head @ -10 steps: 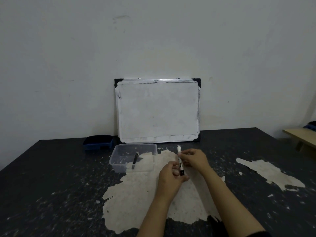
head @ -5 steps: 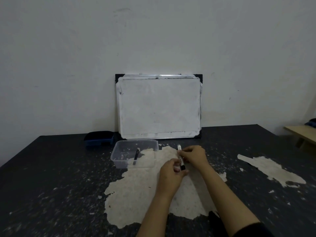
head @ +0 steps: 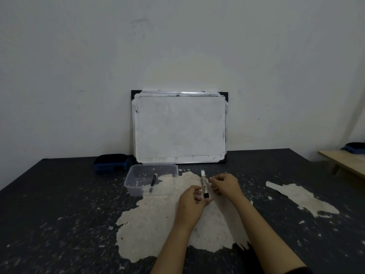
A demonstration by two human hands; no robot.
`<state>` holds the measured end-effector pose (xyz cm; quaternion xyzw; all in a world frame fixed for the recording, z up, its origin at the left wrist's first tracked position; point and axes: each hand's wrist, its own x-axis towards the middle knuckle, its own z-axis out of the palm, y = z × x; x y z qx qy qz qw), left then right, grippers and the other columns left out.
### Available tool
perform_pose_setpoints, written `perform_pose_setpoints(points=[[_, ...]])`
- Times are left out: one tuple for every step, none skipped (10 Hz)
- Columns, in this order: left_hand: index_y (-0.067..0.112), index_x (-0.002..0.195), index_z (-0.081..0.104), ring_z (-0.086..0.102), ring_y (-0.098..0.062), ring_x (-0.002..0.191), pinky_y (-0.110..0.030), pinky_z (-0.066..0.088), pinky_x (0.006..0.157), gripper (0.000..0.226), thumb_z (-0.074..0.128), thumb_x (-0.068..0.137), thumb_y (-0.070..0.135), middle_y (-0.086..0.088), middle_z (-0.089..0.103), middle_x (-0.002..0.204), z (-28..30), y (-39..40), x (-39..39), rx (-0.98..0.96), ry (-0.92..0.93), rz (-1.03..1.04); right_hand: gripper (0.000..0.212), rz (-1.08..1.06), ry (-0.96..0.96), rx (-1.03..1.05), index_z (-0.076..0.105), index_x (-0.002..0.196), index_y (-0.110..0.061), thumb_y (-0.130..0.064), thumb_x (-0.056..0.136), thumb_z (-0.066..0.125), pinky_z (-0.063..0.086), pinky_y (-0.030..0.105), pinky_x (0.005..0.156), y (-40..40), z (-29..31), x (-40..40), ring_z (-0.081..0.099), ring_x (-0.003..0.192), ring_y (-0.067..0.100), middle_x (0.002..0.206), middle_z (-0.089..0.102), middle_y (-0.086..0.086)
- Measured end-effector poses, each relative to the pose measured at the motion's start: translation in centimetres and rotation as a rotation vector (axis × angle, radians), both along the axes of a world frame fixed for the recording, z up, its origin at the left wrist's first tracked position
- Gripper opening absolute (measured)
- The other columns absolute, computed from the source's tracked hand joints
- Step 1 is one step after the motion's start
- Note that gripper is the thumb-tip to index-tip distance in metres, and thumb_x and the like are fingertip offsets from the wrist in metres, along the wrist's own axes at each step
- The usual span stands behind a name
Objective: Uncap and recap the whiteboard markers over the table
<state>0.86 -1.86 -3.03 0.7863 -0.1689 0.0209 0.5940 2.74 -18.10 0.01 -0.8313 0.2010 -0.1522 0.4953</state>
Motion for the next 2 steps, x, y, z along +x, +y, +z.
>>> perform_pose_setpoints(points=[[0.016, 0.119, 0.062, 0.064, -0.011, 0.091, -0.023, 0.057, 0.079, 0.049, 0.081, 0.077, 0.034, 0.000, 0.065, 0.103, 0.07, 0.13, -0.01, -0.001, 0.009, -0.008, 0.021, 0.004, -0.002, 0.011, 0.075, 0.090, 0.003, -0.017, 0.092, 0.068, 0.055, 0.030, 0.060, -0.11, 0.06, -0.33, 0.060, 0.058, 0.017, 0.065, 0.067, 0.009], [0.018, 0.117, 0.061, 0.063, -0.009, 0.093, -0.024, 0.057, 0.079, 0.045, 0.078, 0.080, 0.037, 0.003, 0.064, 0.106, 0.25, 0.16, -0.28, -0.028, 0.009, 0.016, 0.024, 0.014, 0.021, 0.001, 0.075, 0.095, 0.004, -0.018, 0.093, 0.067, 0.051, 0.023, 0.057, 0.20, 0.65, -1.07, 0.061, 0.059, 0.014, 0.070, 0.068, 0.009]])
